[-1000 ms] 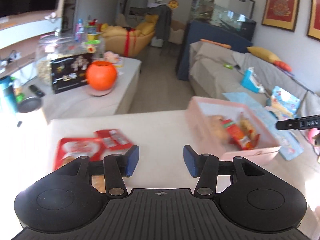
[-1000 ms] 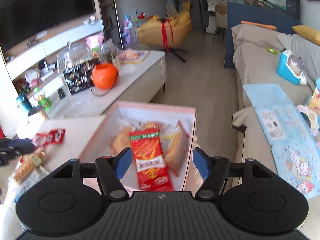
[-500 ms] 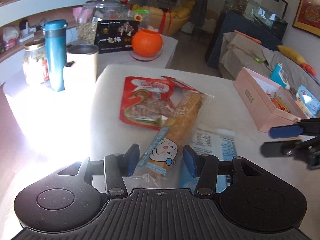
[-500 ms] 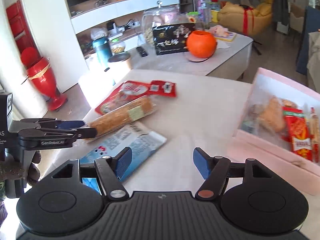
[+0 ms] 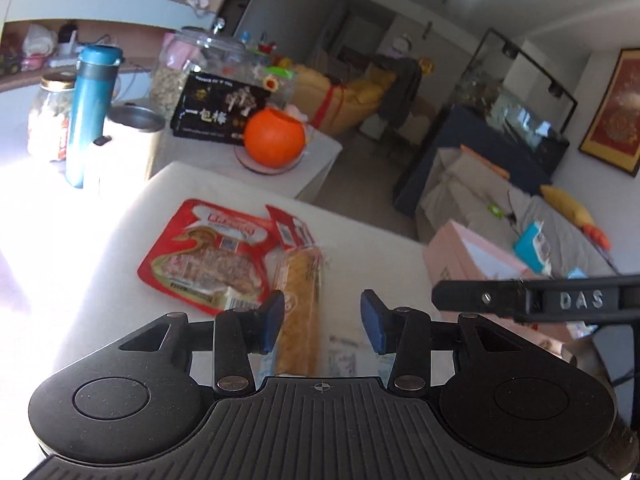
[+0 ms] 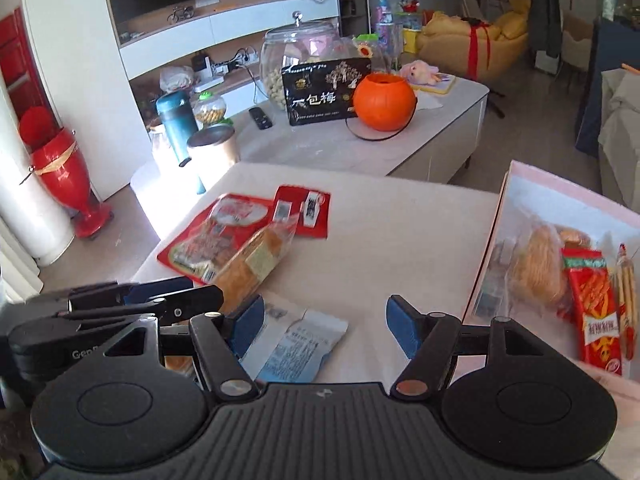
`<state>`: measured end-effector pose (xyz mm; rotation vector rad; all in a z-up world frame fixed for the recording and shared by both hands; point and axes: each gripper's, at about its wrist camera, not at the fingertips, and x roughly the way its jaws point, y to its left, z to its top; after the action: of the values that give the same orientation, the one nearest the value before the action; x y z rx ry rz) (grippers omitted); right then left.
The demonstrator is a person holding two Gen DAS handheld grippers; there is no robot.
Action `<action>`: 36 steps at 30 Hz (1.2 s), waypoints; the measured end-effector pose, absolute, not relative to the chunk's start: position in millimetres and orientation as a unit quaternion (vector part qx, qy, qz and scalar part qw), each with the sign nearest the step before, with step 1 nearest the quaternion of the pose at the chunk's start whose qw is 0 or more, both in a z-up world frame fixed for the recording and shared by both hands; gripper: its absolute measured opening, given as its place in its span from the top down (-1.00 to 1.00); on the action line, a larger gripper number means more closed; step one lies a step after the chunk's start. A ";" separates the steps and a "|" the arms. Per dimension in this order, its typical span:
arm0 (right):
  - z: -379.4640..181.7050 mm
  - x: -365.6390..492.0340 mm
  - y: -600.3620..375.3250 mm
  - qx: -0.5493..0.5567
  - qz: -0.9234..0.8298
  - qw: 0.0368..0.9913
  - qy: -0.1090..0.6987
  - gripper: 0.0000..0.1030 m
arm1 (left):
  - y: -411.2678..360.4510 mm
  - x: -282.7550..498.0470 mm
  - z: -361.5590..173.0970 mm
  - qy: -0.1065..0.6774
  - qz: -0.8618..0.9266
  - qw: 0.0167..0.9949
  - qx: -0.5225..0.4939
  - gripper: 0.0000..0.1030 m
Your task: Organize snacks
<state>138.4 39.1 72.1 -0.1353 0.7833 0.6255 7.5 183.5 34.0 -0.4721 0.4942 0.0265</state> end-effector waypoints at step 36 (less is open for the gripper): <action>22.8 147.4 53.6 -0.190 0.297 0.820 0.450 0.02 | 188.9 -12.9 33.4 0.284 -0.001 0.935 -0.212 0.10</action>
<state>147.4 53.6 22.8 -0.4055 0.9575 0.6328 -12.9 188.9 33.4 -0.4344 0.5810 -0.0024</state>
